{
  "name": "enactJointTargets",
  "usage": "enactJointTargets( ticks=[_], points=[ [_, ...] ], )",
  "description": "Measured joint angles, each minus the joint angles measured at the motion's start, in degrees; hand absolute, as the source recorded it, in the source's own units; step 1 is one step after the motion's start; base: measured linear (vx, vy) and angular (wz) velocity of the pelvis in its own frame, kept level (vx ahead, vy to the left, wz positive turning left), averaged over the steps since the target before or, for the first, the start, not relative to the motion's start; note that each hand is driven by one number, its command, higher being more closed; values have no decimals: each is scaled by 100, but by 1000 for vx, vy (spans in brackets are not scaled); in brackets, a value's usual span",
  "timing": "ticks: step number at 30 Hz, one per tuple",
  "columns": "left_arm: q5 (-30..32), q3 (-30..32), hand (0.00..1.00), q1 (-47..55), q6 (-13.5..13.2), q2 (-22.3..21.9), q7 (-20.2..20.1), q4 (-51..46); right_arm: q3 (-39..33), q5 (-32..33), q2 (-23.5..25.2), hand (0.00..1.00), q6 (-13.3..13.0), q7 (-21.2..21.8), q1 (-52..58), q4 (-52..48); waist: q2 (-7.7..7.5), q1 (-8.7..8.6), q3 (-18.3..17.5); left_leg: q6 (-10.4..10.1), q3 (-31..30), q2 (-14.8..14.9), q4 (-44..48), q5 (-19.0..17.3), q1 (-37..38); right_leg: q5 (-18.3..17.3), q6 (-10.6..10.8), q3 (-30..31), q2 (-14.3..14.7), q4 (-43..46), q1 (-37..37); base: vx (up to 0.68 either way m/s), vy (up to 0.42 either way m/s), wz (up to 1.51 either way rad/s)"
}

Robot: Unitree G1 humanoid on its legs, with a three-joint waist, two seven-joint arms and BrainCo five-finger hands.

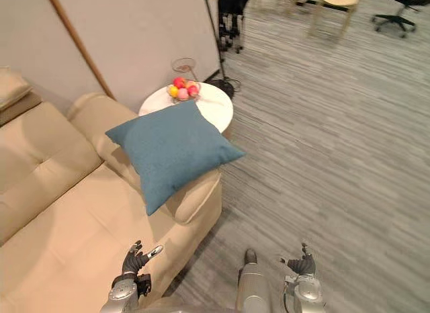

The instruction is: Pick up cushions and gather them together orderly.

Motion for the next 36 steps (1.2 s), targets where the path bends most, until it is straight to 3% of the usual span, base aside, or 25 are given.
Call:
enactJointTargets(
  ticks=[1, 3, 5, 7, 8, 10, 11, 12, 14, 17, 20, 21, 24, 26, 28, 30, 31, 36],
  points=[
    [0, -2, 0, 31, 0, -24, 2, -3, -14, 1, 43, 0, -4, 2, 13, -173, 2, 33, -3, -81, -33, 123, 49, 49, 83, -348, -142, -228, -24, 393, 15, 381, -360, 80],
    [-1, -3, 0, 31, 1, -52, 1, -3, -18, 3, 114, 0, -35, 5, 26, -278, 34, 28, -30, -161, -40, 316, 352, 97, -32, -611, -254, -601, -66, 543, 168, 263, -264, 93],
    [-13, -3, 0, -33, 0, -116, 0, -92, -19, 60, 250, 0, -41, 2, 64, -338, 26, 32, -29, -499, 586, 806, 1282, 428, -581, -779, -412, -1302, -116, 321, 652, 277, -317, 136],
    [-24, -4, 0, -38, 0, -115, -2, -107, -36, 158, 323, 0, -47, 0, 77, -341, -25, 30, -47, -388, 1354, 1176, 1594, 679, -777, -795, -444, -1762, -137, -15, 1063, 191, -200, 132],
    [-43, -15, 0, -50, 0, -112, -2, -108, -125, 251, 370, 0, -50, -2, 91, -325, -85, 48, -86, -320, 1912, 1305, 1541, 609, -919, -775, -469, -2068, -215, -223, 1277, 135, -118, 114],
    [-53, -61, 0, -77, 2, -92, 1, -94, -237, 286, 311, 0, -72, -17, 9, -214, -96, 57, -92, -319, 2446, 1252, 1013, 638, -1046, -746, -473, -2283, -308, -305, 1356, 128, -53, 95],
    [-52, -166, 0, -73, 10, -17, -1, -74, -269, 290, 206, 0, -71, -25, -80, -64, -27, 55, -115, -309, 2823, 1195, 470, 881, -1148, -730, -442, -2413, -293, -311, 1368, 99, -8, 77],
    [-52, -185, 0, -73, 13, 33, 0, -68, -296, 291, 175, 0, -64, -27, -106, -3, 0, 59, -143, -309, 2927, 1181, 358, 883, -1114, -711, -414, -2412, -300, -333, 1374, 89, 45, 71],
    [-52, -196, 0, -64, 13, 212, 0, -41, -381, 292, 162, 0, -61, -37, -113, 180, -93, 63, -166, -184, 2801, 940, -245, 989, -932, -623, -272, -2134, -247, -585, 1440, 79, 74, 55],
    [-52, -194, 0, 28, 13, 337, 0, 31, -459, 286, 142, 0, -47, -56, -151, 361, -141, 46, -186, -139, 2768, 787, -368, 1073, -854, -602, -238, -1920, -338, -593, 1462, 17, 69, 11],
    [-50, -138, 0, 191, 13, 381, 4, 97, -465, 257, 100, 0, -42, -113, -201, 489, -170, 48, -175, -130, 2934, 596, -549, 1065, -615, -654, -155, -1620, -481, -244, 1311, -50, 66, -30],
    [-49, -139, 0, 261, 12, 386, -1, 104, -461, 227, 48, 0, -36, -115, -289, 548, -233, 39, -137, -110, 2938, 478, -693, 1053, -538, -753, -11, -1477, -627, 53, 1198, -127, 31, -13],
    [-47, -234, 0, 240, 12, 405, -2, 144, -461, 214, -136, 0, -13, -116, -259, 559, -287, -159, -110, -42, 2641, 199, -809, 966, -491, -820, 85, -1151, -892, 727, 990, -135, 29, 32],
    [-46, -289, 0, 173, 13, 512, -1, 132, -460, 215, -146, 0, -2, -118, -178, 508, -336, -290, -89, -4, 2280, 144, -807, 954, -440, -822, 47, -586, -784, 1110, 865, -44, 9, 61],
    [-46, -360, 0, -8, 10, 651, 6, 23, -458, 214, -146, 0, 0, -121, -36, 225, -316, -292, -96, -6, 1931, 287, -697, 956, -608, -1006, 170, 326, -197, 612, 789, -19, -78, 63],
    [-46, -365, 0, -118, 3, 836, 9, -48, -464, 214, -149, 0, 2, -126, -18, 20, -499, -317, -182, -60, 1778, 214, -664, 985, -814, -971, 192, 649, -43, -35, 805, -32, -144, 76],
    [-46, -400, 0, -217, 7, 838, 2, -98, -565, 205, -255, 0, 3, -128, 7, -203, -557, -422, -194, -149, 1558, 202, -616, 1042, -878, -878, 131, 546, -63, -42, 810, 84, -185, 62],
    [-47, -346, 0, -233, -2, 762, 11, -579, -852, 33, -572, 0, -25, -123, 0, -1187, -274, -333, -278, -278, 1502, 418, -720, 1170, -886, -790, -11, 429, 186, -263, 892, 139, -99, 5]
  ],
)
